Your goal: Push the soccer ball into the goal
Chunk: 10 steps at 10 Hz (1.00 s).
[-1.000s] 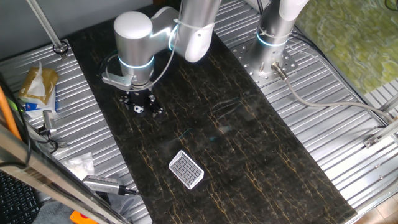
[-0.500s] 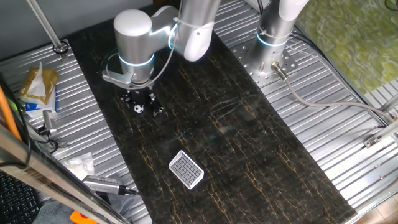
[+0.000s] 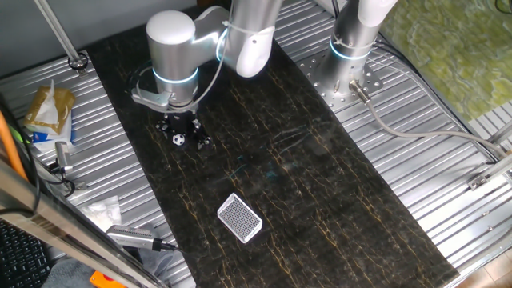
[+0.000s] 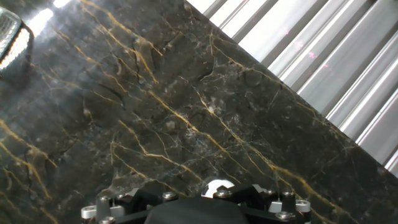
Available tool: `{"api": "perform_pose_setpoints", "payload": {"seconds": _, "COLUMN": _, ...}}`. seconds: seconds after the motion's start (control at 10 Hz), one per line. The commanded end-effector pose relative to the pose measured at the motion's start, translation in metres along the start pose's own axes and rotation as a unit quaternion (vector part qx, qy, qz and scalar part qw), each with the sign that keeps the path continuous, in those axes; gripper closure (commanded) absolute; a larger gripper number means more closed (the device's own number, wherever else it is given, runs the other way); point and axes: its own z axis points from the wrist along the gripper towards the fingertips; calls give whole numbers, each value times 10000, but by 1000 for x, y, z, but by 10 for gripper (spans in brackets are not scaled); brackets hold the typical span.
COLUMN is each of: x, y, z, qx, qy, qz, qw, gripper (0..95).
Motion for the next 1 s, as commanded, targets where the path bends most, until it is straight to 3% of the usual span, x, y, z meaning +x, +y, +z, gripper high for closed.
{"api": "perform_pose_setpoints", "payload": {"seconds": 0.1, "x": 0, "y": 1, "z": 1, "qx": -74, "qy": -39, "qz": 87, "qw": 9999, "gripper": 0}}
{"api": "perform_pose_setpoints", "payload": {"seconds": 0.7, "x": -2, "y": 4, "z": 0, "qx": -67, "qy": 12, "qz": 122, "qw": 9999, "gripper": 0}}
{"api": "perform_pose_setpoints", "payload": {"seconds": 1.0, "x": 0, "y": 20, "z": 2, "qx": -37, "qy": 17, "qz": 210, "qw": 9998, "gripper": 0}}
